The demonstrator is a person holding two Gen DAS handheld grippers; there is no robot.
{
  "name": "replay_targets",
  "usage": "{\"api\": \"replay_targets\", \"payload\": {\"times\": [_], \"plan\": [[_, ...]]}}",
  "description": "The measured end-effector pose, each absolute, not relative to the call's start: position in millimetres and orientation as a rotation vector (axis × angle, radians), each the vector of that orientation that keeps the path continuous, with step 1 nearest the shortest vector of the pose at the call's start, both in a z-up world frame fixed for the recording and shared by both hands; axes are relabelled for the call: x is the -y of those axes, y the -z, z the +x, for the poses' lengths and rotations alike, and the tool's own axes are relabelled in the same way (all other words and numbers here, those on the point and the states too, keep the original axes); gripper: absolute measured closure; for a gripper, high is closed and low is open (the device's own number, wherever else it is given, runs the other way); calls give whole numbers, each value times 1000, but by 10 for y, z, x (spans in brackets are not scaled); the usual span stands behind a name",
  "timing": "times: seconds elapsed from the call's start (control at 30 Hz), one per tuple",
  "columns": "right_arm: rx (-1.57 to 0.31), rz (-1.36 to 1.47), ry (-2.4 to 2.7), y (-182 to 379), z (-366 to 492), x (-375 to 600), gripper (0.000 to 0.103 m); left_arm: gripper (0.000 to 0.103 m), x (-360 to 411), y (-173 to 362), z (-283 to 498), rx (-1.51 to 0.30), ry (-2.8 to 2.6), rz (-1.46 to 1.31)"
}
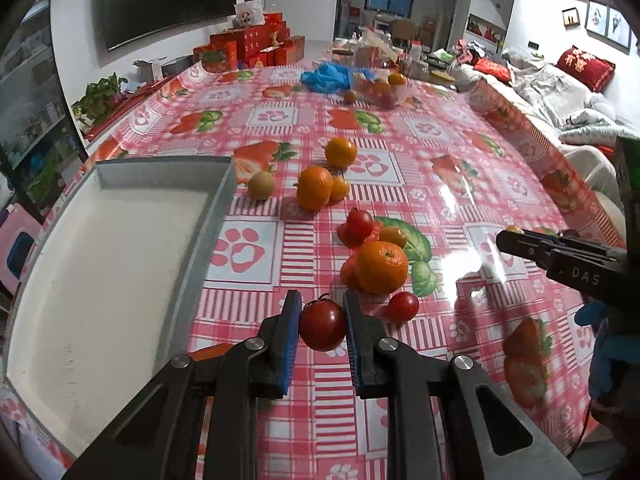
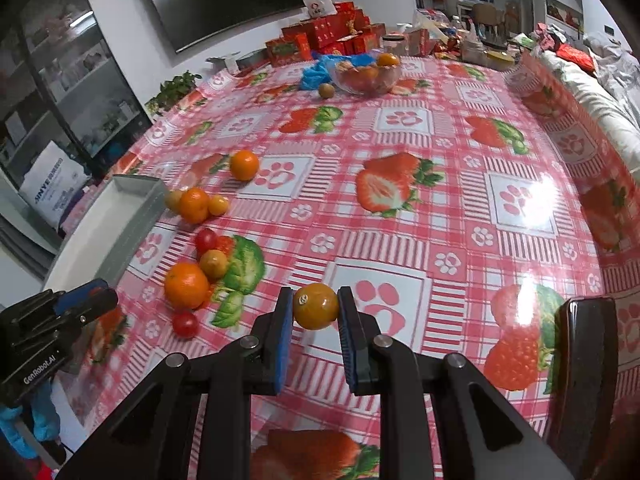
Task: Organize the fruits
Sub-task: 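Carry both held tomatoes over the white tray with both tools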
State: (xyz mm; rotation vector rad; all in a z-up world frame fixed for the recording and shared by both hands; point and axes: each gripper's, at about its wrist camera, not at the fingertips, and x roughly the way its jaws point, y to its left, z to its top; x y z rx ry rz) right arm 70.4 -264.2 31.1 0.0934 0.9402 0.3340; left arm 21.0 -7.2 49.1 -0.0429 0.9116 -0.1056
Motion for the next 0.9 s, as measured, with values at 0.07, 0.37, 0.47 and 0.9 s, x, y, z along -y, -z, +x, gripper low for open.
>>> {"api": "replay_targets", "payload": {"times": [0.07,0.37,0.47,0.9], "plan": [[-936,91,-355,-376,696,2570,79,80,21,-548,187,-901,97,-45],[-943,106,-471,-708,763,2094,79,80,-388,-809,138,-862,8,-56],[-941,92,-529,-816,805,1777,79,80,-644,-890,119,-843,-38,-60],[-1050,-101,-736,-520,855,47,79,80,-1504,-409,194,-923,-237,-157]]}}
